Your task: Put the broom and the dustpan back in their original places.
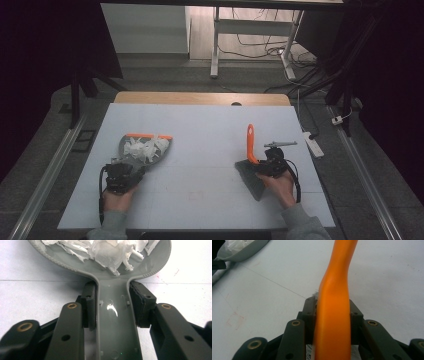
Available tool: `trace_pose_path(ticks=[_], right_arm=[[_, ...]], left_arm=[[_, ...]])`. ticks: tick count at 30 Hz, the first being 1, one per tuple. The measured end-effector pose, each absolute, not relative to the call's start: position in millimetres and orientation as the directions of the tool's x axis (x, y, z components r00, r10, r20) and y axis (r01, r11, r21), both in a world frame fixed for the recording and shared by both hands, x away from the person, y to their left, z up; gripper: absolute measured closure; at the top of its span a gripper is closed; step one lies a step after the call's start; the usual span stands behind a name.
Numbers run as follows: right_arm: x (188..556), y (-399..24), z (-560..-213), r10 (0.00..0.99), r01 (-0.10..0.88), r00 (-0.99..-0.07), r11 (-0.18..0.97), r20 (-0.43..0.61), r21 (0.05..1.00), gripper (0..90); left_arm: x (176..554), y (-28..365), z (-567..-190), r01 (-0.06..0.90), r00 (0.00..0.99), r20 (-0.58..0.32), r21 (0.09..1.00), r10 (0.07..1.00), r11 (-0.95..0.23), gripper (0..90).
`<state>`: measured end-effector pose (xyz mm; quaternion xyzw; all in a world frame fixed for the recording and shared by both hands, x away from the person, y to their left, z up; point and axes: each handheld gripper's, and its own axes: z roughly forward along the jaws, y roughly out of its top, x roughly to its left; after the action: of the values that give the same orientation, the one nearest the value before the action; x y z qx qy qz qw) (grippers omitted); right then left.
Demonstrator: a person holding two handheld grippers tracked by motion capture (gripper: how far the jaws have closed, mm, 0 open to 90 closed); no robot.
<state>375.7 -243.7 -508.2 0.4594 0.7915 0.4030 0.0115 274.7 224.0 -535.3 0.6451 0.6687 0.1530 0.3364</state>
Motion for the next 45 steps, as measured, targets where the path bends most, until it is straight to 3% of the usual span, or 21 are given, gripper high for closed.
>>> trace_pose_path(ticks=[13, 24, 27, 45], right_arm=[[377, -241, -506, 0.774, 0.689, -0.588, 0.327, 0.235, 0.647, 58.3], [381, -240, -510, 0.799, 0.698, -0.573, 0.359, 0.183, 0.619, 46.2], [382, -239, -511, 0.817, 0.698, -0.561, 0.379, 0.136, 0.607, 39.8], [376, -251, -500, 0.807, 0.66, -0.572, 0.347, 0.147, 0.666, 43.6]], left_arm=[[273, 221, -532, 0.748, 0.072, -0.253, 0.654, 0.965, 0.115, 43.0], [272, 222, -530, 0.744, 0.071, -0.248, 0.658, 0.966, 0.114, 24.0], [270, 223, -529, 0.738, 0.076, -0.25, 0.665, 0.965, 0.114, 22.5], [261, 227, -519, 0.709, 0.113, -0.23, 0.701, 0.967, 0.084, 20.7]])
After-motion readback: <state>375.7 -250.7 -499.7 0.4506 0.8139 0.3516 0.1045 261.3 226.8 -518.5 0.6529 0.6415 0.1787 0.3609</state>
